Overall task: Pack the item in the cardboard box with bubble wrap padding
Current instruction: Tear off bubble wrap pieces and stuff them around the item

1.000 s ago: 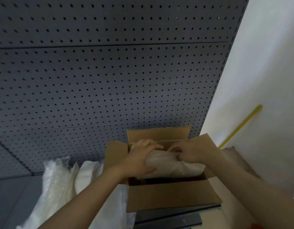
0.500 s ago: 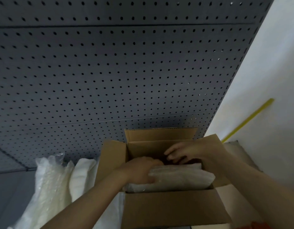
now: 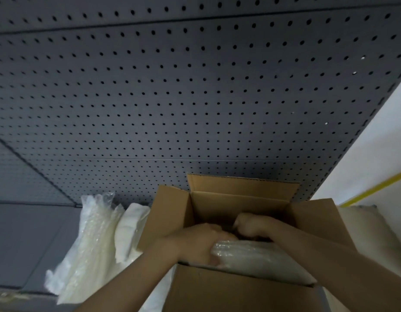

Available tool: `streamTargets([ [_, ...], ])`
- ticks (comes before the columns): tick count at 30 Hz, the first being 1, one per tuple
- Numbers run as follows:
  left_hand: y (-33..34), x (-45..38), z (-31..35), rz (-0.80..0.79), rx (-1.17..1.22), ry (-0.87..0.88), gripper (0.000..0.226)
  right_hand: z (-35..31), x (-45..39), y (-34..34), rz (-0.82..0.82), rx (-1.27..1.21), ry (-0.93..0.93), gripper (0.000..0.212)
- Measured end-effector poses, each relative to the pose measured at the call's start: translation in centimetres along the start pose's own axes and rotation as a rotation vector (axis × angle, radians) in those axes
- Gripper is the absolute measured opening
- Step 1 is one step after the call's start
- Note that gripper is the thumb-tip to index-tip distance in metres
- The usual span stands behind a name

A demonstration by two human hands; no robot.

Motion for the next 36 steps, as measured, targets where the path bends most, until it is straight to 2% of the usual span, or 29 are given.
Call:
streamTargets([
  [8,0.4,-0.4,0.2,-0.025,0.072,0.001,0.044,-0.8,-1.0,-0.7,0.086,-0.013,-0.049,0.023],
  [16,2.2,-1.4,-1.5,-0.021,0.061,-0.095,0.048,0.6,-0.4,-0.8,0.020,-0.111,-0.042,0.030],
  [21,1.9,-1.4,-1.9,-0.084,0.097,-0.126,0.053,1.5,1.5,-1.9,0.125,-0.045,-0.009,0.033],
  [25,0.9,-1.2,-2.3,-0.099,0.104,-0.131,0.062,1.2,5.0,-1.3,-0.104,0.137,-0.092,0.052],
  [28,0.6,-1.2,-2.5,-0.087,0.075,-0.129,0.055,1.2,8.1,0.1,-0.327,0.216,-0.177,0.064],
  [31,0.8,-1.1,-2.4,-0.101,0.111,-0.132,0.042,1.6,8.8,0.5,-0.314,0.278,-0.216,0.061],
  [36,2.8,-1.6,-3.5,-0.210,0.024,-0.214,0.038,1.7,8.3,2.9,-0.307,0.382,-0.188,0.048],
])
Point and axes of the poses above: each hand's wrist, its own x-axis away from the middle knuckle, its own y-axis out of the palm, z = x × y, the point moved 8 cm from there along -x, towards the middle knuckle, and after that the axes turned 10 degrees about x, right-handed, at the moved point
